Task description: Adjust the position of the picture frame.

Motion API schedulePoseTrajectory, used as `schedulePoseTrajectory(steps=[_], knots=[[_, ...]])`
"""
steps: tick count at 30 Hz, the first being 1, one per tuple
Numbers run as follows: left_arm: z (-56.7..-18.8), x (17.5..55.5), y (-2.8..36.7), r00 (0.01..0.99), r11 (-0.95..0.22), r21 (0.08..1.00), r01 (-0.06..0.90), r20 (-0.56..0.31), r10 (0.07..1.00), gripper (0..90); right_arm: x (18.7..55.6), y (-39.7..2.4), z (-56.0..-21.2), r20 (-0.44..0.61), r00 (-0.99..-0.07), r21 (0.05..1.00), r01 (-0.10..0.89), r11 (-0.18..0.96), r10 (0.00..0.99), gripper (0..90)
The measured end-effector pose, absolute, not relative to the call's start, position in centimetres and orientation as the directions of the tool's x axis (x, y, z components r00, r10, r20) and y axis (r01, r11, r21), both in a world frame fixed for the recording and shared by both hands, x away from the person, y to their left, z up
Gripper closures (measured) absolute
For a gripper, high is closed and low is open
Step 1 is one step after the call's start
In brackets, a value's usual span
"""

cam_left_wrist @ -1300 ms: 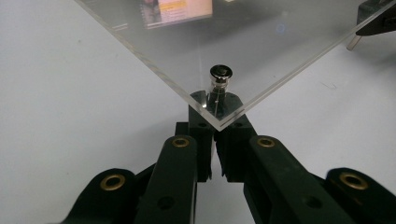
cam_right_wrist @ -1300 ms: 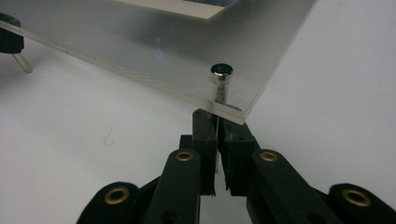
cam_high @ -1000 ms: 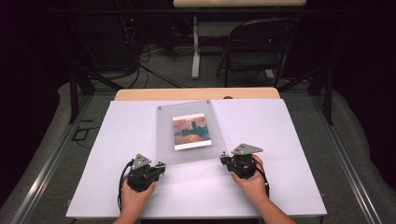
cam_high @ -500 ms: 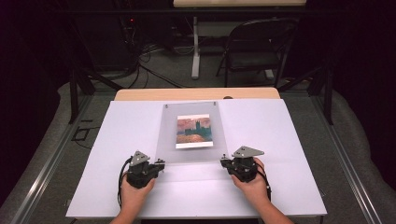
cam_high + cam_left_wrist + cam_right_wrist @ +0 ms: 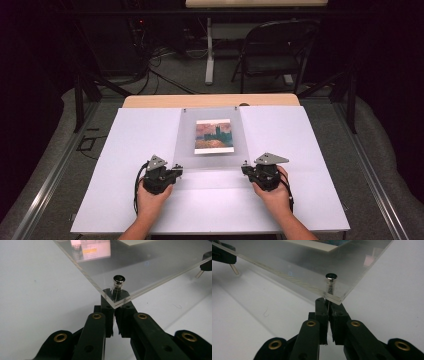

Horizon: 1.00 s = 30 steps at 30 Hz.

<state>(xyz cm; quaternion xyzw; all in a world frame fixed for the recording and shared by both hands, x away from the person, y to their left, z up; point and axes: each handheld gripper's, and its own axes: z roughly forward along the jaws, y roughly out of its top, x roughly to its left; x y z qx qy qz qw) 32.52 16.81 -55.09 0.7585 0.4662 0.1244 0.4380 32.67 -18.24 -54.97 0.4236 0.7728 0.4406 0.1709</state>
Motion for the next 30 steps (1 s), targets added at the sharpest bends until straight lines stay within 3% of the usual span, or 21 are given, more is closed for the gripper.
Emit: schedulePoseTrajectory(steps=[30], knots=[[-55.6,33.8,16.4,0.526,-0.172,0.779,0.603,-0.226,0.82,84.7,33.5,-18.5,-55.5,0.11,-0.57,0.817,0.518,0.252,0.814,85.3]])
